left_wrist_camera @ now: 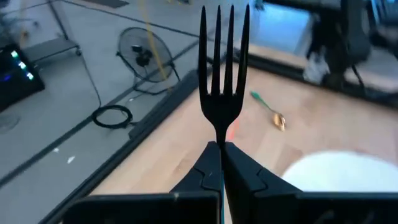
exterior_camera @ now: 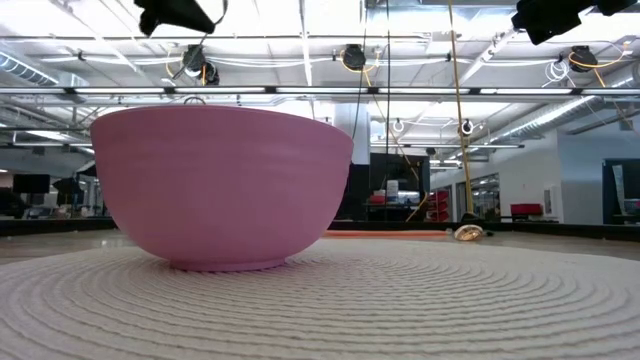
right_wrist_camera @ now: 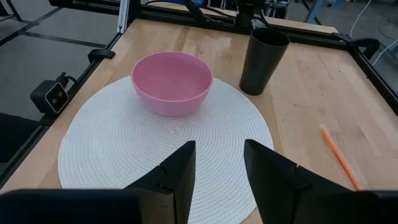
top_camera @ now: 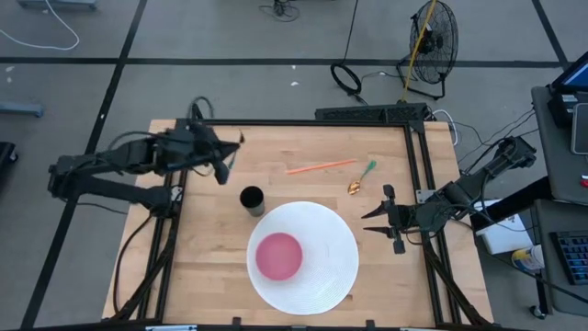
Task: Pick & Place Utensil
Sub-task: Put the blue fork in the pink bowl
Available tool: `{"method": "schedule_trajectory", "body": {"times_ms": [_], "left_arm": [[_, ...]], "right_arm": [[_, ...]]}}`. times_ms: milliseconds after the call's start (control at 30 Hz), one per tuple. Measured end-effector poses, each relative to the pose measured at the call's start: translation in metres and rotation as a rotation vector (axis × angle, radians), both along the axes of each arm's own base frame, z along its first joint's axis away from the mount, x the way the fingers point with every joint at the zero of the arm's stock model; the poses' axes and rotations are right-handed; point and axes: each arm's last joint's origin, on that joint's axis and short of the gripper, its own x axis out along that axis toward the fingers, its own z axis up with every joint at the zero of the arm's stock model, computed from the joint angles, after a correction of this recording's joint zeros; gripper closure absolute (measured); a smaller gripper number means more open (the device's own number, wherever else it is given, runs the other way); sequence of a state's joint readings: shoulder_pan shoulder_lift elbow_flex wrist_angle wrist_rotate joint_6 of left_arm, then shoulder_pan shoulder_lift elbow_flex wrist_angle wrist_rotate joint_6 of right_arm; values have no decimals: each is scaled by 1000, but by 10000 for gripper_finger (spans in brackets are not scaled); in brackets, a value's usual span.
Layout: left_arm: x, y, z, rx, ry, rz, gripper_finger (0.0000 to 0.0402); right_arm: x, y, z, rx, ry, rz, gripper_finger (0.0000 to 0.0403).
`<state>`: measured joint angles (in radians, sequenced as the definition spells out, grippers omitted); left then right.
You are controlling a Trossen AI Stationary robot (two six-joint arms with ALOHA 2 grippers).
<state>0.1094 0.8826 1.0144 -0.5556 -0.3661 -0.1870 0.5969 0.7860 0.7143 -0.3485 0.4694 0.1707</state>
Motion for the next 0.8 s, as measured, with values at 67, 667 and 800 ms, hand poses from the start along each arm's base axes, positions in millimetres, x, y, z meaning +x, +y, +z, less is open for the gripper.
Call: {"method": "schedule_trajectory", "body": {"times_ms": [67,667,800], "left_arm": [[12,-7,1,24,40,-52,401],[80,-100,18,255,424,-304,401],[91,-122,6,318,489,-350,401]], "right_arm": [[0,0,0,0,0,0,273],[0,0,0,0,0,-1,273],[0,0,0,0,0,-1,273]]}}
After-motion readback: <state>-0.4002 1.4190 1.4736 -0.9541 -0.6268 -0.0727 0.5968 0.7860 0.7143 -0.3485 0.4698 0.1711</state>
